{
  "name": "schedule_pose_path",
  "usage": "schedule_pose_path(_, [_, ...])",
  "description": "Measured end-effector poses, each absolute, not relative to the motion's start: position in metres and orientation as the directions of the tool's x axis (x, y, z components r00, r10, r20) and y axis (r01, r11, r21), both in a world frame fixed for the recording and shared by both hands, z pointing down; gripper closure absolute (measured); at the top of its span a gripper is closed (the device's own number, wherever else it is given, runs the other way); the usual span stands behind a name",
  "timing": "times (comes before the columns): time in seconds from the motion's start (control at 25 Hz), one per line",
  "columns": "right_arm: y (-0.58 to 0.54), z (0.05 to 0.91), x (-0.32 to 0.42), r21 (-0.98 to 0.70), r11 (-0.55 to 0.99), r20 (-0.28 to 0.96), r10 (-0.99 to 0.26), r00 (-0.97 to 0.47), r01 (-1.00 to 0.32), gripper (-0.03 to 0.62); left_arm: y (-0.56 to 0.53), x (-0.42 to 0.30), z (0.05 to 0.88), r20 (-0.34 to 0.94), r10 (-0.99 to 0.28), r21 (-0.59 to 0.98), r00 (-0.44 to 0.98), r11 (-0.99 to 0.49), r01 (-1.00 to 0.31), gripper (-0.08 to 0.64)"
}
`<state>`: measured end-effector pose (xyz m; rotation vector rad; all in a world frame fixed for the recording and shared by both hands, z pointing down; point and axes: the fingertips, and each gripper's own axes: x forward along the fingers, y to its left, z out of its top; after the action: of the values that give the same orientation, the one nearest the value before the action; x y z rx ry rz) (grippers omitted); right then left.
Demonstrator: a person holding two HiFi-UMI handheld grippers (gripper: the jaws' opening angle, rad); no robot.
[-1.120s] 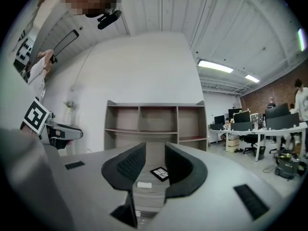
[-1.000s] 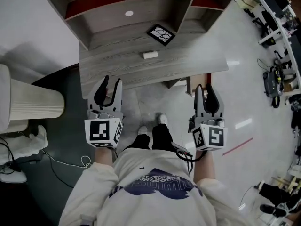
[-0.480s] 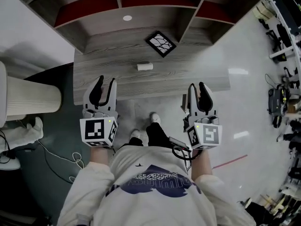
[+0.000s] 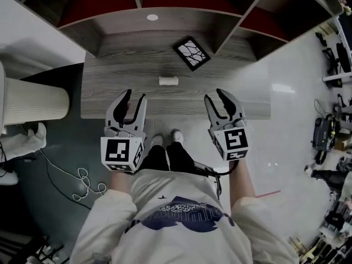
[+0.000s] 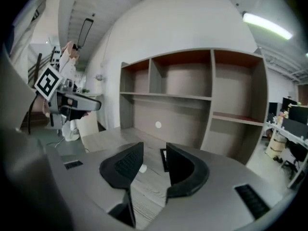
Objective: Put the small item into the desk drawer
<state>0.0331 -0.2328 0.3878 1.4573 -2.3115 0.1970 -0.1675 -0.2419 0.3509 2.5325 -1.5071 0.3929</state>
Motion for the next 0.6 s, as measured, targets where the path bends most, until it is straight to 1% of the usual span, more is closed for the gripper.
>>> schedule_pose_path(0.12, [-0.253, 0.427, 0.002, 0.139, 0.594, 0.52, -0.725, -0.452, -0.792, 0.428, -0.246, -0.171, 0.36, 0.324, -0.826, 0.02, 0.462, -0.482, -0.876, 0.42])
schedule_pose_path(0.24, [-0.272, 0.472, -0.03, 0.173, 0.725, 0.64, -0.597, -0.483, -0.666, 0.41, -0.251, -0.178, 0.367, 0.336, -0.813, 0.031, 0.475, -0.495, -0.869, 0.42])
schedule_pose_path(0.44, [-0.296, 0.543, -0.07, 0.187, 0.865, 0.798, -0.41, -0.441, -0.465, 0.41, -0.253, -0.187, 0.376, 0.35, -0.798, 0.046, 0.49, -0.508, -0.86, 0.42])
schedule_pose_path(0.6, [-0.31, 0.585, -0.09, 0.189, 0.933, 0.887, -0.296, -0.353, -0.306, 0.41, -0.252, -0.2, 0.382, 0.356, -0.796, 0.073, 0.489, -0.498, -0.864, 0.42])
